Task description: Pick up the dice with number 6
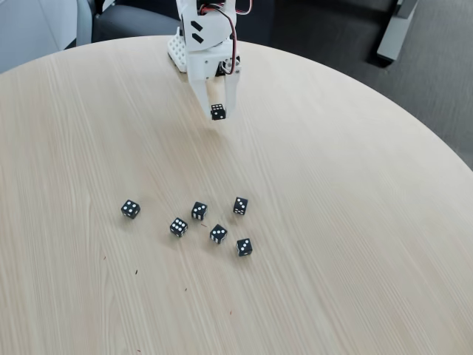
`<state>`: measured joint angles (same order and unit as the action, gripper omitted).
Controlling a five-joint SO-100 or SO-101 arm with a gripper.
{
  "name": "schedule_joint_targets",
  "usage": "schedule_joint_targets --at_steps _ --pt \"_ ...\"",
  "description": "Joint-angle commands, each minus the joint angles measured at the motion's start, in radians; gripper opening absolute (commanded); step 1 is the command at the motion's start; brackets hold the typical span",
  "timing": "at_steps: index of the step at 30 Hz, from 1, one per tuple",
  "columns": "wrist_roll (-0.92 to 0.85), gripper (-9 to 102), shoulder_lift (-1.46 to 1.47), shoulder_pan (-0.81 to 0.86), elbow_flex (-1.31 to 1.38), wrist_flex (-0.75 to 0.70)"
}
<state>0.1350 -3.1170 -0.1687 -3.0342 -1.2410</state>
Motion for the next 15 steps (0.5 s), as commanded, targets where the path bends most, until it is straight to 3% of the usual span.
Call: schedule_joint_targets --at_steps 1,15 --pt "-0.006 4 -0.006 0.006 0.002 -0.003" --pt "-0.006 4 -0.006 -0.005 0.002 -0.003"
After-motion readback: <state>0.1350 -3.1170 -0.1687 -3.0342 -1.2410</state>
